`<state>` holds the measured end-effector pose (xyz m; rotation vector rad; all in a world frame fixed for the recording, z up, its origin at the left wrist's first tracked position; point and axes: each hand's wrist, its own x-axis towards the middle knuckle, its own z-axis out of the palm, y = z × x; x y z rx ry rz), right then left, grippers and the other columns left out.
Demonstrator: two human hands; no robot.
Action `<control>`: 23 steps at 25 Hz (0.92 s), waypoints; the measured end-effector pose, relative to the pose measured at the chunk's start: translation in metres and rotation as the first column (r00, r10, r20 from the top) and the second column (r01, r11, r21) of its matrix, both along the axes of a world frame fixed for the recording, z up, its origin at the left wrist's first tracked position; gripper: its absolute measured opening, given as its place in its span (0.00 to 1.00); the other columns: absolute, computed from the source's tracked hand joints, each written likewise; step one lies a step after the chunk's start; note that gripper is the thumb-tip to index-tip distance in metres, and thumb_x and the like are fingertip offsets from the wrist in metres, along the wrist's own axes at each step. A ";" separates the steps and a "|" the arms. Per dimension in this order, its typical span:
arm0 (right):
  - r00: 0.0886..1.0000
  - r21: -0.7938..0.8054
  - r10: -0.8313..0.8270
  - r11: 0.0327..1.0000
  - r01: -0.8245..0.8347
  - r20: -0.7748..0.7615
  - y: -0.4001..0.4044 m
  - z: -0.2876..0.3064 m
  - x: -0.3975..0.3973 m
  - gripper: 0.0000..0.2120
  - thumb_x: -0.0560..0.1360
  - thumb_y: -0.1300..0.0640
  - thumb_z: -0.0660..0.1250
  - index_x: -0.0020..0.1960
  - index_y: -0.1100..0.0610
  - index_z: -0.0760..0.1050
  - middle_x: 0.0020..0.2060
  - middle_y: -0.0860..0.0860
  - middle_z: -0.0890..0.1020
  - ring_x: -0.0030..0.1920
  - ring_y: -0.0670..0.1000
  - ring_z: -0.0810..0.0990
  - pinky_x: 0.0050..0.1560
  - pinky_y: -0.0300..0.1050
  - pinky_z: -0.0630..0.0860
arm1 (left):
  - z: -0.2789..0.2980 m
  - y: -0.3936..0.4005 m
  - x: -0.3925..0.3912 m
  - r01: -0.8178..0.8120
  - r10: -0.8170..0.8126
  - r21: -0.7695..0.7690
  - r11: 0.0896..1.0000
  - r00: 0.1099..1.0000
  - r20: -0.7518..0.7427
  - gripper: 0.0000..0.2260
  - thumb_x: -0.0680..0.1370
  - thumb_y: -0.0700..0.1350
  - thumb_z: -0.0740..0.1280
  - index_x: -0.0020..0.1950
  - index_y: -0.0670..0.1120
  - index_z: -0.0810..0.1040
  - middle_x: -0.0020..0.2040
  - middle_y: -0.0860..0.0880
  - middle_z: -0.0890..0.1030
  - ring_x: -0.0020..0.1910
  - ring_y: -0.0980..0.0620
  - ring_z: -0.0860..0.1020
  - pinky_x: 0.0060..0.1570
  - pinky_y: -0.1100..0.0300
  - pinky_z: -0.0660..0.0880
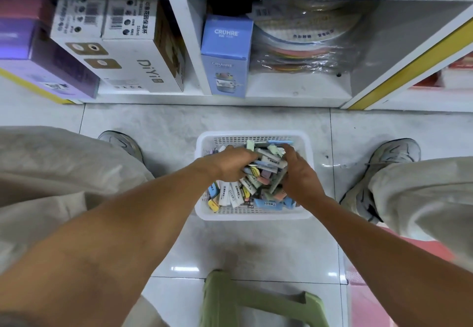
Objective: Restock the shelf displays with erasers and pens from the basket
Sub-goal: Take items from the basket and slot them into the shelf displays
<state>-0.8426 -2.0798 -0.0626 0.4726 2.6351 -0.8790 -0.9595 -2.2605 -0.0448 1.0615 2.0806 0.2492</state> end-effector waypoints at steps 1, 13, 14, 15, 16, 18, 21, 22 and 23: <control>1.000 -0.002 -0.008 1.000 0.008 0.006 0.001 0.005 -0.002 0.38 0.71 0.70 0.64 0.76 0.49 0.57 0.60 0.56 0.78 0.58 0.58 0.78 0.50 0.47 0.74 | 0.007 0.001 -0.002 -0.060 0.059 0.034 0.998 0.997 0.041 0.10 0.76 0.40 0.68 0.57 0.47 0.74 0.54 0.47 0.79 0.52 0.46 0.78 0.52 0.49 0.76; 0.995 -0.710 0.007 0.702 0.063 0.096 0.022 0.174 -0.069 0.21 0.71 0.72 0.72 0.62 0.61 0.77 0.49 0.61 0.85 0.47 0.56 0.84 0.49 0.50 0.79 | 0.152 0.016 -0.028 -0.854 0.485 0.164 0.494 0.427 0.763 0.13 0.73 0.29 0.71 0.56 0.38 0.79 0.50 0.41 0.84 0.49 0.45 0.83 0.54 0.50 0.80; 0.998 -0.735 0.012 0.677 0.038 0.063 0.022 0.194 -0.072 0.21 0.71 0.72 0.72 0.63 0.61 0.77 0.48 0.61 0.85 0.46 0.55 0.84 0.48 0.47 0.80 | 0.170 0.017 -0.030 -0.863 0.480 0.164 0.478 0.413 0.774 0.14 0.73 0.29 0.70 0.57 0.37 0.79 0.51 0.40 0.84 0.50 0.44 0.83 0.54 0.50 0.80; 0.999 -0.751 0.006 0.660 0.024 0.038 0.021 0.213 -0.075 0.21 0.72 0.71 0.72 0.64 0.61 0.76 0.46 0.60 0.84 0.46 0.54 0.84 0.48 0.46 0.80 | 0.187 0.017 -0.032 -0.870 0.473 0.163 0.466 0.401 0.784 0.14 0.74 0.29 0.70 0.57 0.38 0.79 0.52 0.40 0.84 0.51 0.44 0.83 0.54 0.50 0.80; 1.000 -0.760 -0.009 0.650 0.018 0.016 0.019 0.230 -0.077 0.21 0.72 0.71 0.73 0.64 0.62 0.76 0.45 0.59 0.84 0.45 0.54 0.83 0.48 0.46 0.80 | 0.205 0.017 -0.033 -0.875 0.473 0.164 0.456 0.395 0.788 0.13 0.74 0.29 0.69 0.57 0.38 0.79 0.52 0.40 0.84 0.51 0.44 0.83 0.54 0.50 0.80; 0.998 -0.756 -0.030 0.655 -0.015 -0.046 0.016 0.267 -0.079 0.20 0.72 0.70 0.73 0.63 0.62 0.77 0.44 0.56 0.85 0.44 0.53 0.84 0.47 0.46 0.81 | 0.242 0.015 -0.034 -0.885 0.475 0.181 0.429 0.391 0.788 0.13 0.74 0.30 0.69 0.57 0.39 0.80 0.53 0.40 0.84 0.52 0.43 0.83 0.55 0.49 0.79; 0.987 -0.727 -0.063 0.684 -0.064 -0.146 0.013 0.318 -0.082 0.16 0.72 0.68 0.75 0.58 0.59 0.79 0.39 0.53 0.86 0.41 0.50 0.84 0.44 0.45 0.82 | 0.295 0.014 -0.035 -0.909 0.473 0.214 0.359 0.374 0.797 0.15 0.74 0.30 0.68 0.60 0.36 0.78 0.55 0.37 0.83 0.52 0.41 0.83 0.56 0.46 0.79; 0.981 -0.715 -0.091 0.696 -0.059 -0.170 0.012 0.332 -0.083 0.15 0.72 0.68 0.75 0.56 0.58 0.80 0.39 0.54 0.86 0.40 0.49 0.84 0.44 0.45 0.82 | 0.310 0.014 -0.034 -0.918 0.472 0.220 0.331 0.362 0.804 0.15 0.75 0.29 0.67 0.61 0.36 0.78 0.54 0.37 0.83 0.51 0.41 0.83 0.55 0.45 0.79; 0.975 -0.704 -0.122 0.708 -0.045 -0.185 0.012 0.344 -0.085 0.15 0.71 0.68 0.75 0.55 0.57 0.81 0.39 0.55 0.86 0.39 0.50 0.84 0.44 0.46 0.82 | 0.323 0.016 -0.035 -0.927 0.471 0.222 0.302 0.347 0.811 0.15 0.75 0.29 0.67 0.61 0.35 0.78 0.53 0.37 0.83 0.49 0.41 0.83 0.53 0.45 0.80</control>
